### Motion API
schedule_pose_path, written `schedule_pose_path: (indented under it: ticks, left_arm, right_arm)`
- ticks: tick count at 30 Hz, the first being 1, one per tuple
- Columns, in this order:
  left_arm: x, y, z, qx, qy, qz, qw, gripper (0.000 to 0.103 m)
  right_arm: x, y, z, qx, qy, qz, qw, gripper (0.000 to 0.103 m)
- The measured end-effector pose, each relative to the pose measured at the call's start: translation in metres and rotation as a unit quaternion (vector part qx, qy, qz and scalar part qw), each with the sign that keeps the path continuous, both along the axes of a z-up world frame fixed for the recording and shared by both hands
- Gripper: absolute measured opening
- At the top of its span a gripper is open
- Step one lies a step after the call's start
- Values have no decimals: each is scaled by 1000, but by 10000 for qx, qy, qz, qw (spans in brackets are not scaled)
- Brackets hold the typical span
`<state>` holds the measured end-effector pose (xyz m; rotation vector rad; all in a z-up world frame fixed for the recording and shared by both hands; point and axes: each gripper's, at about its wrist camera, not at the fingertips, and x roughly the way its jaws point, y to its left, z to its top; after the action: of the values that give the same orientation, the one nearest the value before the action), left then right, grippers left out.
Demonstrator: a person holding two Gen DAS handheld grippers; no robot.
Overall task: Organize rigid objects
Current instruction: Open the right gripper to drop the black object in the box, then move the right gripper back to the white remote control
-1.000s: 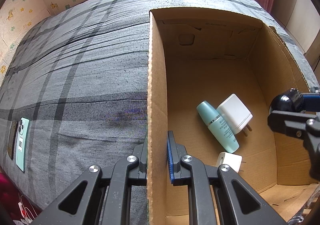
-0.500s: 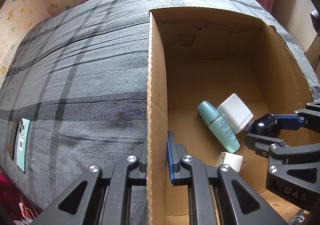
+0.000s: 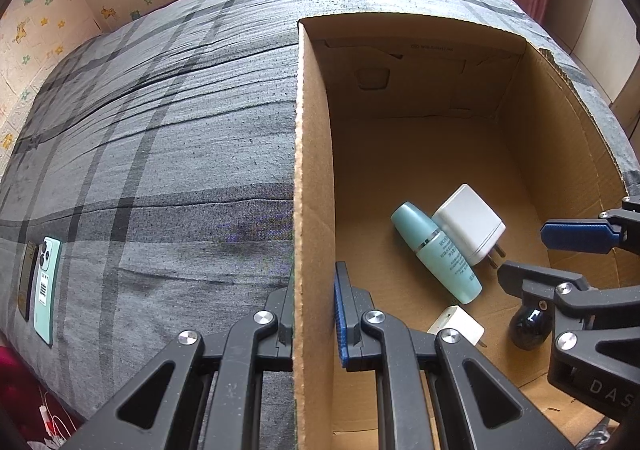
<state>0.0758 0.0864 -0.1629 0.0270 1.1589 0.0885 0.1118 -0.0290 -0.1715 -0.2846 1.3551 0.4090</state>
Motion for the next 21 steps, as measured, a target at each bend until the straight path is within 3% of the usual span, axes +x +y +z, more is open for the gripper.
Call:
schedule_pose_path:
  ticks: [7, 15, 19, 21]
  left_arm:
    - [1, 1, 0, 28, 10, -7, 10000, 15]
    - [1, 0, 0, 34, 10, -7, 10000, 15]
    - [1, 0, 0, 26, 12, 1, 10000, 15]
    - [1, 1, 0, 31, 14, -2, 10000, 15]
  right_arm:
    - [-3, -3, 23, 127, -232, 23, 9996, 51]
    - [0, -20, 48, 221, -490, -110, 9985, 71]
    - [1, -34, 58, 191, -643, -214, 9975, 76]
    - [3, -43, 63, 203, -691, -295, 9970, 85]
